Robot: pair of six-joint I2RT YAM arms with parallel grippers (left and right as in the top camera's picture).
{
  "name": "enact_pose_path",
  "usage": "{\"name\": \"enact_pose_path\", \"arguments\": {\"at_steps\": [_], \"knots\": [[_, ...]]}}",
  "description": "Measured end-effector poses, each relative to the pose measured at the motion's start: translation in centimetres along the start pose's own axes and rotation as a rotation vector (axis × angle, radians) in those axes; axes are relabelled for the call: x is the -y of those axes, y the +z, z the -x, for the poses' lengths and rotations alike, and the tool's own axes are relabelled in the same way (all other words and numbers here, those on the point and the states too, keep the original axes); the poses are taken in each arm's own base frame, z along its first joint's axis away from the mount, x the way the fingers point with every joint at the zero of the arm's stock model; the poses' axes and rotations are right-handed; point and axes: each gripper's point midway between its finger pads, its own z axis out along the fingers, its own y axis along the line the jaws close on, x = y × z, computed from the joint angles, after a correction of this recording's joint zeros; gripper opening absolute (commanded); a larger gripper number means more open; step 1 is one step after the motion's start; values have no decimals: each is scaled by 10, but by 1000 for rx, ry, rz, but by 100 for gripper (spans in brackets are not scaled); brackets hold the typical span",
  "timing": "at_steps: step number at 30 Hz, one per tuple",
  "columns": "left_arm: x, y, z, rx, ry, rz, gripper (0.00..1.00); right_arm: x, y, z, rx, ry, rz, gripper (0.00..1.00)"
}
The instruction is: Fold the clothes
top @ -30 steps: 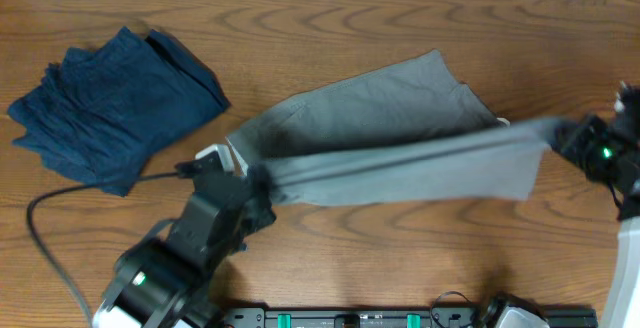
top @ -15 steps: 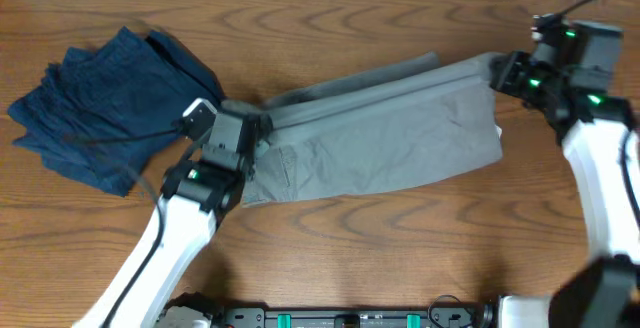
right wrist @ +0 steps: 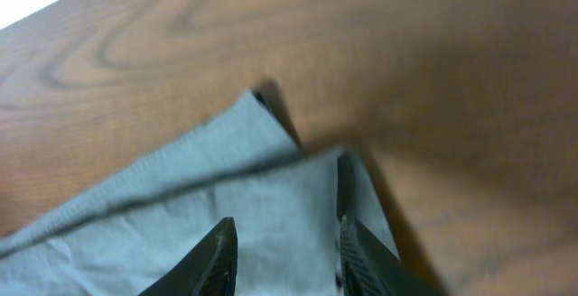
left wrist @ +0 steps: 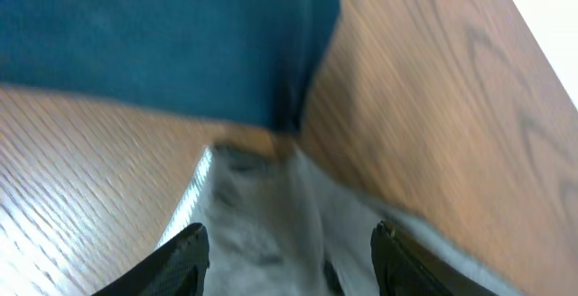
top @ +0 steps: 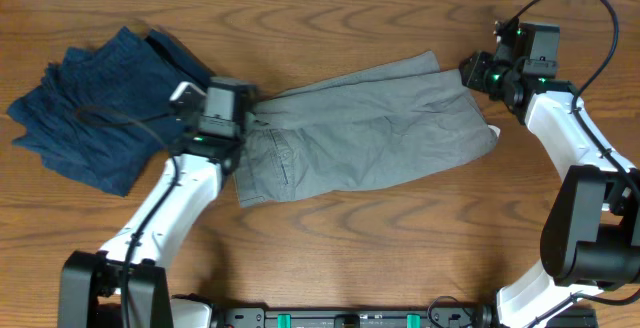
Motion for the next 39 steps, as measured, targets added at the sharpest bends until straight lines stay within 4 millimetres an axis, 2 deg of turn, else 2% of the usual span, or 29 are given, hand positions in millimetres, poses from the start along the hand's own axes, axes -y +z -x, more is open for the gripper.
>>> {"name": "enact_pose_path", "arguments": {"at_steps": [4, 8, 12, 14, 16, 18, 25, 27, 29, 30, 33, 34, 36, 39], "knots": [[-20, 0, 8, -81, -40, 26, 59, 7, -3, -28, -116, 13, -39, 33], [-43, -5, -19, -230, -12, 97, 62, 15, -6, -54, -221, 10, -82, 34], [-50, -8, -41, -328, 20, 120, 83, 18, 2, -69, -269, -11, -102, 34], [-51, -6, -50, -363, 28, 123, 92, 20, 10, -82, -308, -18, -109, 34], [-52, -2, -59, -399, 38, 130, 97, 28, 17, -101, -368, -11, -132, 34], [-56, 3, -69, -437, 46, 147, 98, 35, 20, -118, -423, -2, -156, 34], [-64, 20, -98, -555, 40, 175, 96, 56, 5, -125, -457, 5, -304, 44], [-56, 21, -100, -570, 38, 138, 82, 60, -1, -122, -445, 6, -336, 47], [-49, 23, -103, -595, 47, 99, 52, 59, -7, -115, -416, 1, -349, 47], [-45, 24, -106, -608, 58, 74, 40, 56, -11, -107, -386, -5, -344, 47], [-42, 26, -115, -657, 86, 35, 12, 38, -29, -74, -262, -23, -298, 48], [-40, 26, -117, -669, 101, 16, 7, 31, -36, -65, -226, -28, -277, 48], [-35, 26, -122, -695, 130, -25, 6, 14, -50, -50, -164, -40, -220, 48], [-27, 21, -128, -741, 193, -102, 6, -10, -62, -43, -134, -57, -140, 48]]}}
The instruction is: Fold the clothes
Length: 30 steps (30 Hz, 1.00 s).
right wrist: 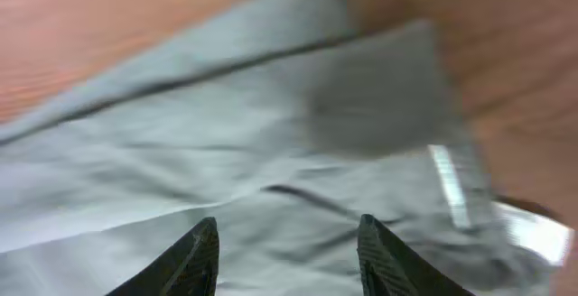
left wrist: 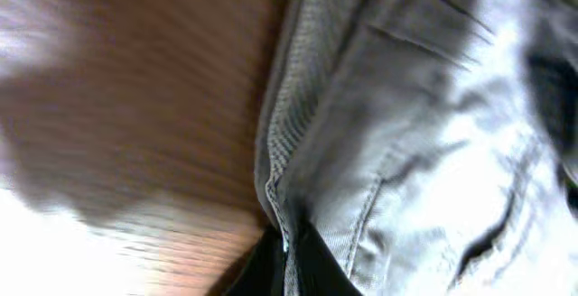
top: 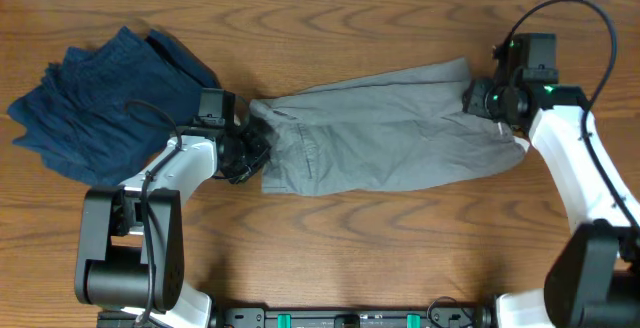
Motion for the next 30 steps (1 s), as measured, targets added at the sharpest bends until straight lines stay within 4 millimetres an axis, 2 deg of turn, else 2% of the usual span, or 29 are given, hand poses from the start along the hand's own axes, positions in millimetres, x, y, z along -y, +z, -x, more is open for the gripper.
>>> {"name": "enact_pose_path", "arguments": {"at_steps": [5, 7, 11, 19, 24, 29, 30], "knots": [[8, -4, -12, -61, 93, -55, 6, -33, 9, -23, -87, -45, 94, 48], [10, -14, -15, -67, 108, -72, 6, -48, 16, -36, -131, -71, 123, 48], [25, -47, -16, -17, 150, -130, 6, -72, 39, -65, -229, -127, 151, 47], [68, -125, -23, 168, 283, -299, 6, -101, 96, -127, -408, -203, 177, 44], [86, -164, -34, 238, 313, -398, 6, -158, 105, -137, -370, -279, 326, 44], [105, -191, -45, 264, 345, -507, 6, -222, 101, -171, -361, -394, 456, 45], [109, -194, -46, 270, 352, -523, 6, -230, 100, -178, -364, -413, 470, 45]]}}
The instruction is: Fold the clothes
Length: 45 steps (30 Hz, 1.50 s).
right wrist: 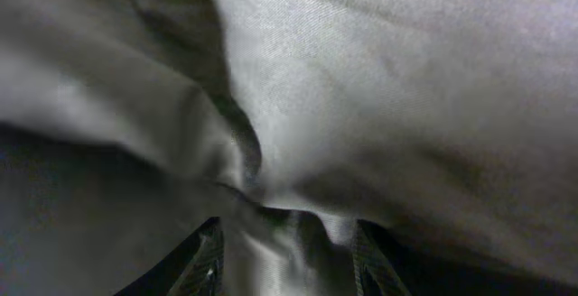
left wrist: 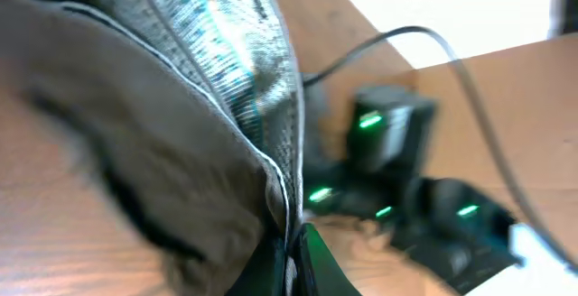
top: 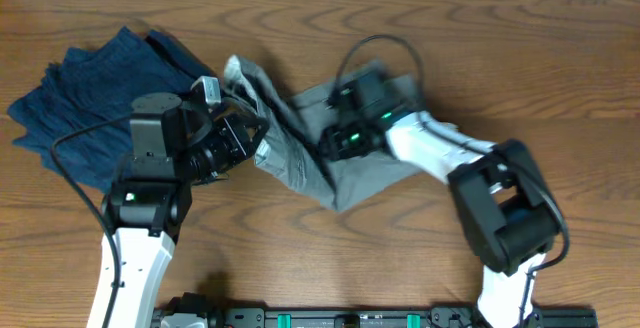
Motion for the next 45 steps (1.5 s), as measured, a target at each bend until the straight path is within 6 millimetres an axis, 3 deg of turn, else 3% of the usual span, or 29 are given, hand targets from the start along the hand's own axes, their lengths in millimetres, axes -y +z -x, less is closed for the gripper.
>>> {"name": "enact_pose_path", "arguments": {"at_steps": [5, 8, 11, 15, 21, 24, 28, 35, 44, 45], "knots": [[25, 3, 3, 18, 67, -82, 6, -42, 18, -19, -39, -83, 53, 49], [39, 7, -1, 9, 100, -125, 6, -49, 18, -24, -61, -85, 62, 54], [46, 11, -11, -20, 117, -142, 6, -41, 13, -24, -86, -57, 38, 58], [48, 23, -24, -77, 121, -142, 6, -5, -11, -13, -89, 19, -61, 58], [38, 55, -45, -167, 114, -103, 6, 85, -100, 17, 24, 197, -271, 57], [36, 75, -48, -184, 125, -99, 6, 126, -130, 9, 21, 264, -367, 56], [45, 99, -45, -164, 170, -145, 6, 161, -138, -11, -14, 303, -432, 55], [54, 138, -55, -159, 179, -186, 6, 176, -113, -48, -93, 300, -452, 55], [62, 184, -71, -101, 196, -205, 7, 167, -105, -53, -96, 271, -477, 56], [64, 187, -72, -95, 200, -213, 11, 166, -105, -54, -97, 274, -480, 57]]}}
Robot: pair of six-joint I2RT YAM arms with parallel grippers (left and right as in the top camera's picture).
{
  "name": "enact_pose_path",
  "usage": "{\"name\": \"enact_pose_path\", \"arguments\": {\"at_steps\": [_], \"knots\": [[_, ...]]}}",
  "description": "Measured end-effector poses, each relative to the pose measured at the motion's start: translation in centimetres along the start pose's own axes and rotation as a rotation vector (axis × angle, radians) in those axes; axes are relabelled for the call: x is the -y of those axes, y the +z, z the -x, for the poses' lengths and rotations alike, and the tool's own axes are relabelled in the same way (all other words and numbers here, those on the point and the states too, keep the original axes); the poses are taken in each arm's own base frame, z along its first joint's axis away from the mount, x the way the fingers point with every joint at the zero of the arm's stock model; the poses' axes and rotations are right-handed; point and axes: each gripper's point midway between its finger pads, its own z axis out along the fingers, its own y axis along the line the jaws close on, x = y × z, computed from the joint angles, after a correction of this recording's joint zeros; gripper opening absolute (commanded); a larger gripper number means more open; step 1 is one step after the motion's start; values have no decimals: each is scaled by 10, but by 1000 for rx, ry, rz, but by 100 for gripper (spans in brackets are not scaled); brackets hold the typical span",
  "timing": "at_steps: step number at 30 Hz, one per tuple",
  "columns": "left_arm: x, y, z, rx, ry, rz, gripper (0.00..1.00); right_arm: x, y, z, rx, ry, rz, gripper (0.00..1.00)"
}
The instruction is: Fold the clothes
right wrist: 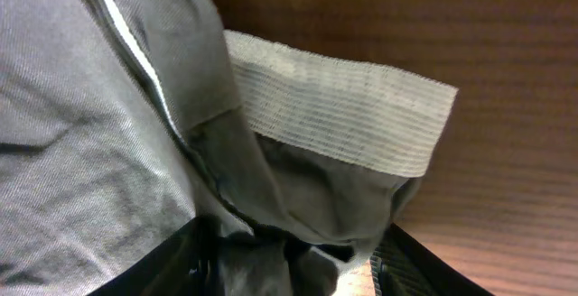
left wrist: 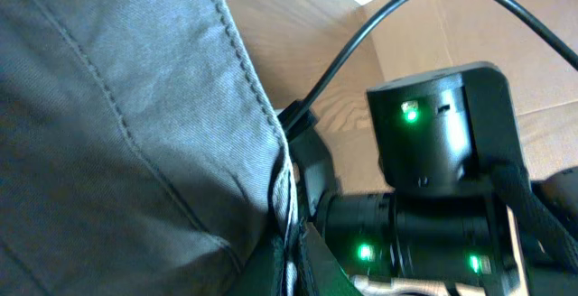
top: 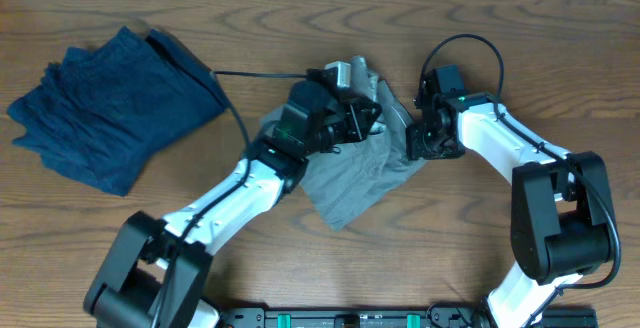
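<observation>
The grey trousers [top: 350, 173] lie bunched and doubled over in the middle of the table. My left gripper [top: 368, 118] is over their upper right part, shut on a seamed edge of the grey cloth [left wrist: 108, 134], pinched at the fingertips [left wrist: 291, 264]. My right gripper [top: 418, 146] sits at the trousers' right side, close to the left one. Its fingers [right wrist: 203, 260] stand wide apart, open, with folds and a ribbed hem of grey cloth [right wrist: 343, 124] lying between them. The right wrist with green lights [left wrist: 433, 152] fills the left wrist view.
A folded dark blue garment [top: 100, 108] lies at the far left of the wooden table [top: 300, 18]. Both arms cross the middle, the left arm [top: 220, 203] running from the front edge up to the trousers. Black cables [top: 460, 48] loop above the right arm.
My left gripper has moved from the left of the trousers to their right side, still holding the edge. The right gripper has shifted from the trousers' middle to their right end. The trousers are now more compact.
The trousers first lay spread across the middle, my open left gripper at the waist end and the right at the leg end. Then the left was shut on the waist edge. Later the cloth was doubled, right gripper mid-trousers. Now both grippers meet at the bunch's right side.
</observation>
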Motion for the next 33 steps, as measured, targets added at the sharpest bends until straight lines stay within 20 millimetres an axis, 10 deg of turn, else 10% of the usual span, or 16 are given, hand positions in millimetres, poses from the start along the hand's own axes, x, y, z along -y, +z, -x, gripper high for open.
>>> {"name": "enact_pose_path", "arguments": {"at_steps": [6, 11, 15, 21, 27, 33], "knots": [[2, 1, 12, 47, 0, -15, 88, 0, -3, -9, -34, 42, -4, 64], [-21, -16, 48, 109, -33, 7, 91, 13, -26, -10, -36, 107, 5, 62], [-62, -42, 86, 188, -68, 93, 91, 19, -87, 30, 156, 143, 35, 60], [-128, -68, 97, 214, -65, 324, 91, -24, -157, 51, 347, 50, 193, 61], [-186, -58, 66, 105, -80, 469, 91, -96, -127, 26, 204, -99, 342, 62], [-220, -59, 26, -41, -147, 578, 90, -123, -68, -15, -30, -157, 325, 66]]}}
